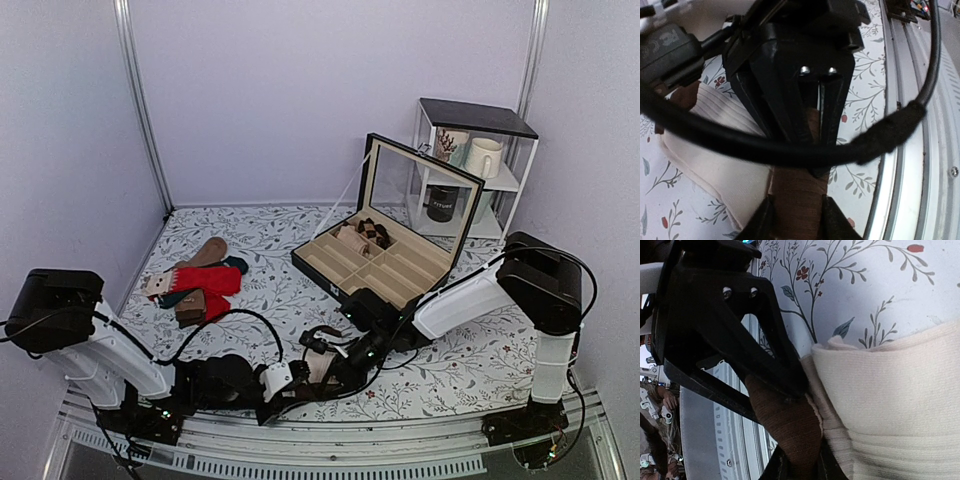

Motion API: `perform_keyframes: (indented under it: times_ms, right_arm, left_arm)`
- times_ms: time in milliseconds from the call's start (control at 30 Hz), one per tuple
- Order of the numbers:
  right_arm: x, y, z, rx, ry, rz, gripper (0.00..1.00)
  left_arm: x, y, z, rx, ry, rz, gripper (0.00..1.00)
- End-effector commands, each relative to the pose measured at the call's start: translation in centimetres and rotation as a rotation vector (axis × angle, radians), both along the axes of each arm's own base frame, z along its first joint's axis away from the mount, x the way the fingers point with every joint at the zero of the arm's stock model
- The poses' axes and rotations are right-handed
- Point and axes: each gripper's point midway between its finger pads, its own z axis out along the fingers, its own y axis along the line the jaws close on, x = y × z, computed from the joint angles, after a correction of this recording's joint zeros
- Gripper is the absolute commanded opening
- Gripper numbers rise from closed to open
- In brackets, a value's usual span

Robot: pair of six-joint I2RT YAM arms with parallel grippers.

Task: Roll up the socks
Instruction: Roll a pair of socks at the center of the board.

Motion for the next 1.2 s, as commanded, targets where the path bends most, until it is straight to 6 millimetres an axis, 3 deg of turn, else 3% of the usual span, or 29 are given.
perform_keyframes:
  times_ms: [0, 200, 400, 500, 633, 733, 800, 933, 1167]
  right_arm:
    - [-2.4, -5.5, -6.8, -0.310, 0.091, -0.025, 0.16]
    - [-2.3, -5.3, -6.8, -0.308, 0.092, -0.026, 0.16]
    - [-1.2, -4.2, -5.2, -0.256, 0.030, -0.044, 0.27]
    - [1.3, -3.2, -2.2, -0.167, -0.135, -0.109, 0.40]
    - [3.4, -2.7, 4.7, 0.065, -0.370, -0.170, 0.45]
    - [3.1, -3.1, 8.7, 0.250, -0.582, -0.144, 0.52]
    - [2.4, -3.8, 9.8, 0.343, -0.691, -0.106, 0.55]
    - [1.6, -3.8, 10.0, 0.413, -0.792, -0.041, 0.56]
    - [0.6, -1.9, 6.6, 0.374, -0.852, 0.059, 0.57]
  left_arm:
    - [-0.5, -1.1, 0.7, -0.039, 0.013, -0.028, 0.24]
    - [-0.8, -0.8, -0.6, -0.004, 0.045, -0.026, 0.00]
    - [-0.4, -0.2, -2.4, 0.056, 0.129, 0.019, 0.00]
    - [-0.2, 1.1, -3.5, 0.082, 0.220, 0.071, 0.00]
    - [-0.4, 2.9, -5.0, 0.117, 0.326, 0.121, 0.00]
    - [-1.1, 3.6, -5.9, 0.135, 0.432, 0.135, 0.00]
    - [-1.3, 3.9, -6.5, 0.151, 0.494, 0.145, 0.00]
    - [-2.2, 4.3, -7.5, 0.188, 0.595, 0.154, 0.00]
    - [-3.1, 5.1, -8.9, 0.216, 0.700, 0.172, 0.00]
